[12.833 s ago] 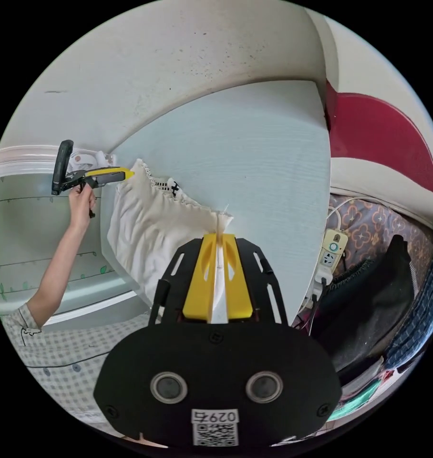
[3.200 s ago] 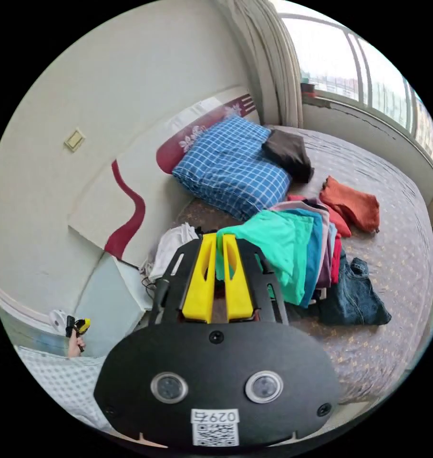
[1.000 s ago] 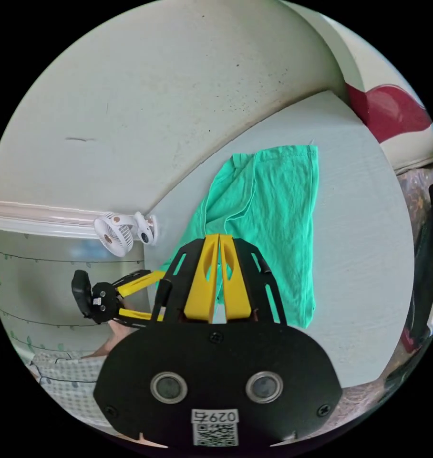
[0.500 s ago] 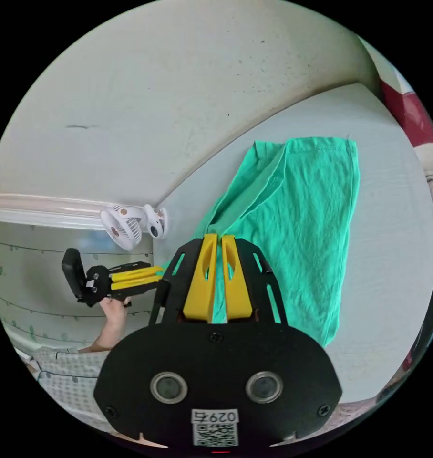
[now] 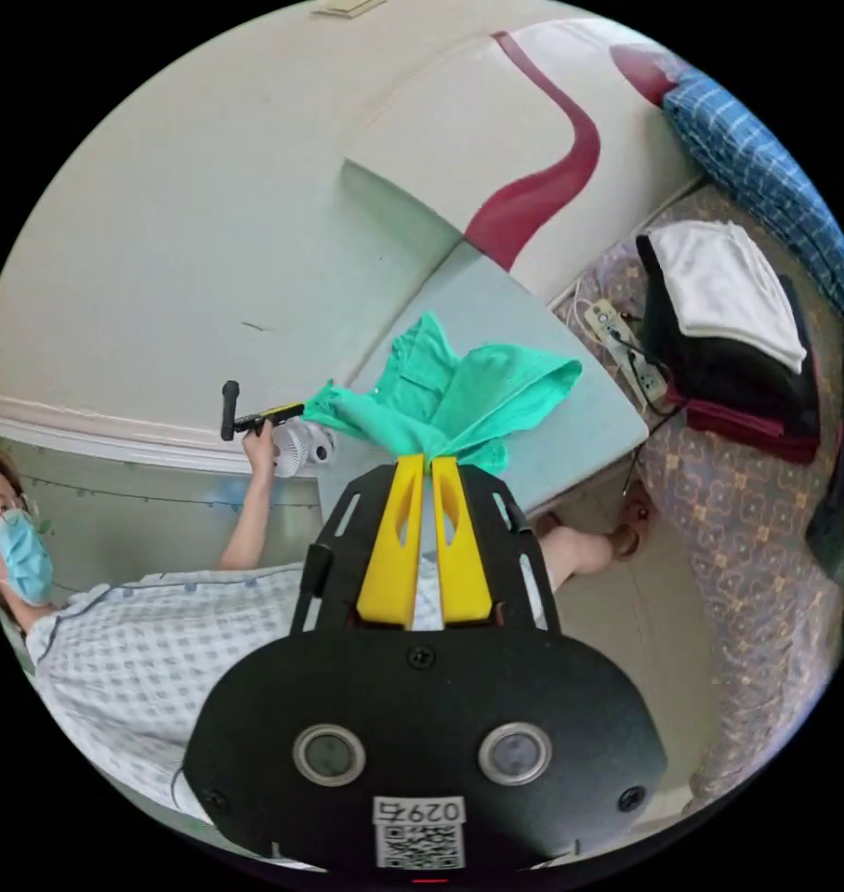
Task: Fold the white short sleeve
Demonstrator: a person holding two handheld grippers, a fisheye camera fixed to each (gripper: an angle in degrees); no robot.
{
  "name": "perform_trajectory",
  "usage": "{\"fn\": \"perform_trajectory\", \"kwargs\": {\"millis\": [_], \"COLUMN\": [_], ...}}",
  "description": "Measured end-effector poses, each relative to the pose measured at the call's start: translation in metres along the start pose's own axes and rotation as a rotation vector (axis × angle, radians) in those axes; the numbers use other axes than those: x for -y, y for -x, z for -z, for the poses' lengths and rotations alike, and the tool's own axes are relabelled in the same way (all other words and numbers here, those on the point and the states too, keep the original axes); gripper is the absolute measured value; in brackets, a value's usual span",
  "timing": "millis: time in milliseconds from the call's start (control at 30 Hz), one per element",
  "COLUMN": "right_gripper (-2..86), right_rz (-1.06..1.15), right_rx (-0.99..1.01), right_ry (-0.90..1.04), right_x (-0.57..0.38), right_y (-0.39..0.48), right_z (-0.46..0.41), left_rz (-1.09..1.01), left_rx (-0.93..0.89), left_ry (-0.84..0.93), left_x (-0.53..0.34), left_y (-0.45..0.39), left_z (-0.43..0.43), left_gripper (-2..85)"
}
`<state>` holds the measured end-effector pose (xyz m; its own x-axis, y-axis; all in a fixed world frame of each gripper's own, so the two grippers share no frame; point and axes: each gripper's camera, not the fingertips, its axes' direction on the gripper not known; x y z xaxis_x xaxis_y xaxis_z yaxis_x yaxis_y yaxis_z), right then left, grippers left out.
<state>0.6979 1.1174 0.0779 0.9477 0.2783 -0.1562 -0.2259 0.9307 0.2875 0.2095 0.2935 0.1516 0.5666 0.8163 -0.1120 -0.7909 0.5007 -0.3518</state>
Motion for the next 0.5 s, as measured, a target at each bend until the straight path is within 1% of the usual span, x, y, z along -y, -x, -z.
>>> {"fn": "perform_trajectory", "kwargs": {"millis": [33, 67, 100, 133, 167, 267, 300, 367, 400, 500], "right_gripper": [0.8, 0.9, 1.0, 1.2, 1.4, 2.7, 3.2, 7.2, 7.4, 7.6], "right_rz": [-0.066, -0.111, -0.129, -0.148, -0.141, -0.128, -0.117, -0.046, -0.028, 0.047], "right_rx": [0.048, 0.116, 0.150, 0.195, 0.194, 0.099, 0.098, 0.131, 0.132, 0.041], "right_ry": [0.101, 0.210, 0.265, 0.365, 0.434, 0.491, 0.492, 0.456, 0.445, 0.418], "right_x": [-0.009, -0.018, -0.022, -0.029, -0.036, -0.040, -0.039, -0.030, -0.027, -0.008], "right_y": [-0.019, -0.033, -0.038, -0.043, -0.041, -0.036, -0.034, -0.018, -0.014, 0.006], "right_z": [-0.012, -0.030, -0.040, -0.060, -0.075, -0.087, -0.087, -0.080, -0.078, -0.080], "left_rz": [0.009, 0.028, 0.039, 0.052, 0.058, 0.076, 0.088, 0.150, 0.167, 0.231], "left_rx": [-0.029, -0.021, -0.012, -0.004, -0.002, -0.008, -0.010, -0.014, -0.010, -0.010], "left_ry": [0.007, 0.017, 0.023, 0.042, 0.063, 0.053, 0.040, -0.020, -0.036, -0.127], "left_x": [0.004, 0.006, 0.007, 0.008, 0.009, 0.001, -0.003, -0.020, -0.025, -0.049], "left_y": [-0.001, -0.001, -0.001, -0.001, 0.000, 0.004, 0.006, 0.015, 0.017, 0.022], "left_z": [-0.005, -0.009, -0.011, -0.016, -0.021, -0.021, -0.018, -0.005, -0.002, 0.017], "left_gripper": [1.2, 1.3, 1.3, 1.5, 1.7, 2.6, 2.7, 2.3, 1.9, -0.3]}}
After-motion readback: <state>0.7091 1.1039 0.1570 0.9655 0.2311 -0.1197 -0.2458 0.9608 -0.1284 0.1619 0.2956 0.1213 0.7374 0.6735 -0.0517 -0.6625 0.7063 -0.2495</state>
